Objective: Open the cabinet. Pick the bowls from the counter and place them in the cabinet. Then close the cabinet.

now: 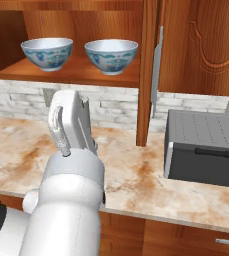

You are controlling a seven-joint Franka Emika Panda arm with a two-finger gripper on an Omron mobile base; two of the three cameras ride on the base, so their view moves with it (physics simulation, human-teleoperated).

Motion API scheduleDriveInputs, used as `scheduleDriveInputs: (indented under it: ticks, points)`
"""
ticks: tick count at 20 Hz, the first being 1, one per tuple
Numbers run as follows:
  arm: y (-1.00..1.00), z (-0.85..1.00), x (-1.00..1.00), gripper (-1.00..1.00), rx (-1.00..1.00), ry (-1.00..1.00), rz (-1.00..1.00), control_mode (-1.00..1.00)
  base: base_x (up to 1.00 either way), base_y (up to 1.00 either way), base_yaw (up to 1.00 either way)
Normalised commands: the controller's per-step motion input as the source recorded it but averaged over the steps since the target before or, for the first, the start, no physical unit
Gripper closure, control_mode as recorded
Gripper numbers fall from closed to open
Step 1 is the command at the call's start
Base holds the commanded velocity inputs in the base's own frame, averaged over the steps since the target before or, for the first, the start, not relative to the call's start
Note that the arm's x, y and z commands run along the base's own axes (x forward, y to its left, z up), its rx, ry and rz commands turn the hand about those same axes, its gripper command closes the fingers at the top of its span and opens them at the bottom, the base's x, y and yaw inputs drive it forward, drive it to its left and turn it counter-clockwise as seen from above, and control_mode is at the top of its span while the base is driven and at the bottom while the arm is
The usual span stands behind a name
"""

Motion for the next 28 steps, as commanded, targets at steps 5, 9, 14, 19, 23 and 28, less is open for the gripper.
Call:
scheduleDriveInputs:
  ticks: [5,9,14,19,23,28]
  points:
    - [-0.34,-0.07,0.0,-1.0,0.03,0.0,0.05,-1.0,0.0,0.0,0.0]
    - [-0.29,-0.12,0.0,-1.0,0.06,0.04,0.04,-1.0,0.0,0.0,0.0]
    - [-0.33,-0.04,0.01,-1.0,0.08,0.04,0.09,-1.0,0.0,0.0,0.0]
    - [-0.37,0.0,0.01,-1.0,0.07,0.0,0.16,-1.0,0.0,0.0,0.0]
    - [-0.43,0.0,0.0,-1.0,0.09,-0.03,0.2,-1.0,0.0,0.0,0.0]
    - [-0.34,-0.01,0.0,-1.0,0.04,-0.05,0.19,-1.0,0.0,0.0,0.0]
